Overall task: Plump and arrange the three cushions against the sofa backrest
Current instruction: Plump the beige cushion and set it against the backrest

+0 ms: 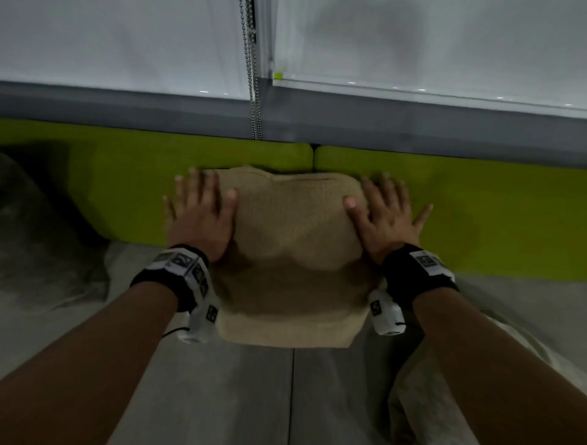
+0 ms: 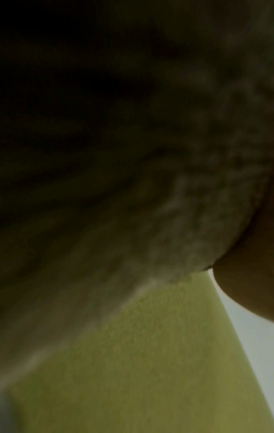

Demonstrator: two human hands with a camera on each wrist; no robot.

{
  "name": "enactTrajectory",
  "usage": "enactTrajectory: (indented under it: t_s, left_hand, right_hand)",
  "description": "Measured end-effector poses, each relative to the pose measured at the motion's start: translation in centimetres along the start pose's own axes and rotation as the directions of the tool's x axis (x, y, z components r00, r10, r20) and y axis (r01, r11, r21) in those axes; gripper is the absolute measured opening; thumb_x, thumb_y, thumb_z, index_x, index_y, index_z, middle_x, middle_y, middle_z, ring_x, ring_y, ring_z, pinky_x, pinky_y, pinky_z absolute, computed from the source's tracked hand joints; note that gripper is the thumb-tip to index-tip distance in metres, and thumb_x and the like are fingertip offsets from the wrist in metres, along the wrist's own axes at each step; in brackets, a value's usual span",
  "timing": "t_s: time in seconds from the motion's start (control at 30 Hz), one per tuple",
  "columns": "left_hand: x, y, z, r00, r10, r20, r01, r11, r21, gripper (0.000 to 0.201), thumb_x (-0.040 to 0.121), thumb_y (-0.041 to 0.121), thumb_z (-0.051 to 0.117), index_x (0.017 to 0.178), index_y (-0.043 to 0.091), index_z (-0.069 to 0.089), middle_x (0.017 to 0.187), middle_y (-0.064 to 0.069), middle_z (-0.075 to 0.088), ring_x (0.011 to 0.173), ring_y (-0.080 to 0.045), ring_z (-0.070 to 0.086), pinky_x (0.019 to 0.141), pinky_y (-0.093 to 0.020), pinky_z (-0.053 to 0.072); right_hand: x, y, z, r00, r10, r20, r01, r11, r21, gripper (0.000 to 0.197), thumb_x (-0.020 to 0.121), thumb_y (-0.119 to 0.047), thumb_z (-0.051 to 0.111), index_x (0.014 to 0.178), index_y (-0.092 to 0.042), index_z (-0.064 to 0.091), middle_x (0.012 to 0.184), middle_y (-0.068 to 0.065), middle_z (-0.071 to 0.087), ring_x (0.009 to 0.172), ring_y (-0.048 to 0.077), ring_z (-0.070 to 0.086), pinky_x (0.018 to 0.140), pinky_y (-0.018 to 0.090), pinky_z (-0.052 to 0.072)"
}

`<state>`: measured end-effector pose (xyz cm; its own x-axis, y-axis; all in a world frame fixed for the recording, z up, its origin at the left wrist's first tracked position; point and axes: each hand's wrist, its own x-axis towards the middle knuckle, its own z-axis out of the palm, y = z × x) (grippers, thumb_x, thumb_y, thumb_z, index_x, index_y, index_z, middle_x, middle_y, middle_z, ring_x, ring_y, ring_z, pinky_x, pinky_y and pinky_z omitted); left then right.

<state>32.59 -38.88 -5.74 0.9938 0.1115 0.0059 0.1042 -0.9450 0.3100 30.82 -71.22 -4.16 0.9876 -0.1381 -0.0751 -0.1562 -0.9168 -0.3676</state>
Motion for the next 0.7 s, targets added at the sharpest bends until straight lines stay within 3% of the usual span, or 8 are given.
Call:
enactTrajectory:
  t_s: [0.1,0.23,0.3,0.37,0.47,0.57,0.63,0.7]
  left_hand:
    - [1.2,-2.0,-2.1,0.975,-0.217,-0.047,0.188,0.920,-0.345,0.079,0.098,0.069,0.016,0.160,0.019,0.016,0.166,-0.012,0.016,0.152,-0.034,0.015,0.123,-0.050,0.014]
    - [1.4,-2.7,-4.8,0.976,-0.211,0.057,0.176,0.600,-0.781,0.060,0.083,0.068,0.059,0.136,0.040,0.056,0.141,0.000,0.058,0.130,-0.021,0.054,0.111,-0.044,0.043]
    - [1.0,-3.0,-5.7,0.982,-0.190,-0.006,0.108,0.581,-0.807,0.029,0.079,0.061,0.067,0.101,0.043,0.073,0.108,0.008,0.072,0.106,-0.012,0.065,0.097,-0.043,0.054]
    - [0.7,-3.5,-6.3,0.980,-0.169,-0.102,0.026,0.623,-0.782,0.011,0.088,0.046,0.069,0.083,0.037,0.070,0.087,0.013,0.069,0.082,0.002,0.063,0.079,-0.029,0.055]
    - [0.2,-3.6,-7.0,0.971,-0.125,-0.205,-0.070,0.670,-0.739,0.014,0.093,0.035,0.067,0.080,0.035,0.066,0.082,0.013,0.066,0.071,0.010,0.059,0.069,-0.014,0.049]
    - [-0.3,-2.7,-7.3,0.960,-0.197,-0.198,-0.024,0.648,-0.762,0.013,0.092,0.041,0.066,0.082,0.033,0.066,0.084,0.008,0.068,0.079,-0.004,0.063,0.078,-0.030,0.054]
    - [-1.2,-1.9,-7.5,0.943,-0.195,-0.269,-0.037,0.743,-0.668,0.014,0.094,0.045,0.060,0.090,0.032,0.064,0.094,0.001,0.068,0.093,-0.019,0.065,0.085,-0.038,0.052]
    - [-2.7,-0.4,-8.0,0.904,0.003,-0.427,-0.208,0.877,-0.433,0.017,0.096,0.041,0.054,0.105,0.030,0.063,0.112,-0.005,0.064,0.108,-0.026,0.059,0.090,-0.037,0.047]
  right_hand:
    - [-1.1,1.5,-1.4,0.958,0.190,-0.213,-0.080,0.896,0.438,0.078,0.099,-0.069,0.030,0.164,-0.027,0.018,0.173,0.004,0.016,0.158,0.027,0.016,0.127,0.052,0.009]
    - [-2.3,4.2,-2.4,0.917,0.395,0.058,-0.167,0.247,0.954,0.079,0.090,-0.062,0.068,0.155,-0.024,0.044,0.146,0.001,0.060,0.128,0.022,0.061,0.106,0.042,0.050]
    - [-2.3,5.1,-3.1,0.923,0.369,0.107,-0.165,0.128,0.978,0.042,0.094,-0.041,0.072,0.129,-0.019,0.068,0.120,-0.003,0.074,0.114,0.020,0.070,0.096,0.041,0.055]
    - [-2.2,5.5,-4.2,0.932,0.361,0.024,-0.106,0.209,0.972,0.007,0.097,-0.026,0.071,0.091,-0.025,0.075,0.097,-0.006,0.076,0.100,0.015,0.071,0.090,0.039,0.054]
    - [-2.3,5.2,-6.0,0.931,0.351,-0.104,-0.020,0.333,0.943,0.019,0.077,-0.044,0.083,0.066,-0.033,0.072,0.085,-0.013,0.074,0.089,0.008,0.069,0.088,0.040,0.057]
    - [-2.5,5.0,-6.2,0.887,0.351,-0.302,0.083,0.522,0.849,0.044,0.060,-0.073,0.081,0.070,-0.032,0.070,0.080,-0.012,0.072,0.085,0.014,0.068,0.084,0.048,0.059]
    - [-3.9,3.9,-6.5,0.824,0.278,-0.494,0.166,0.715,0.679,0.049,0.074,-0.081,0.067,0.082,-0.032,0.067,0.084,-0.017,0.070,0.086,0.012,0.066,0.080,0.049,0.057]
    - [-5.5,1.9,-6.6,0.757,0.066,-0.650,0.276,0.869,0.410,0.033,0.097,-0.057,0.061,0.107,-0.027,0.068,0.105,-0.009,0.069,0.099,0.024,0.066,0.081,0.053,0.055]
